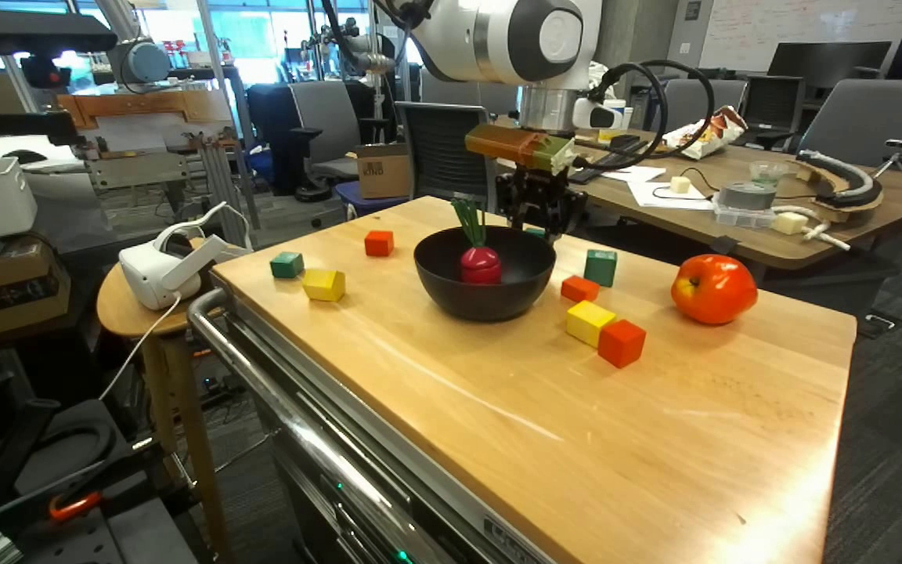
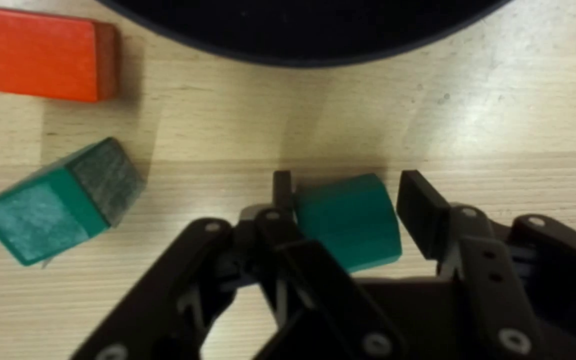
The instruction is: Put the objects that are near the edge away from you in the bowl except the apple which you must move to the left, then put the rest of the blocks one at a time in the bowl, then move the apple to the right
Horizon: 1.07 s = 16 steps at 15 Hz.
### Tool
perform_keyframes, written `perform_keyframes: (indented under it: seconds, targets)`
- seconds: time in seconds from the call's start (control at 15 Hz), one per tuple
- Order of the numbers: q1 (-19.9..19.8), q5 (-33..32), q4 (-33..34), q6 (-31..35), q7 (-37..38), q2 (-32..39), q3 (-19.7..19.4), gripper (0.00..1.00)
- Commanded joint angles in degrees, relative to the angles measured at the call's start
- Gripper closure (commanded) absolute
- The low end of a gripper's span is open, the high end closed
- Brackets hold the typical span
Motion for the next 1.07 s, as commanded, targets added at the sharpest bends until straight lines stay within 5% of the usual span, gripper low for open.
perform_keyframes:
  seconds: [0.0,0.13,0.6,1.0]
  targets:
    - [0.03,0.26,1.90,-1.53,-1.40,0.38,0.36,0.73]
    - [0.33,0.15,0.98,-1.56,-2.07,-0.90,0.72,0.82]
    - [3.23,-5.09,-5.99,-15.12,-0.29,-15.43,-0.65,0.82]
    - [0.64,-2.57,-15.78,-20.40,0.04,-27.28,-1.40,0.82]
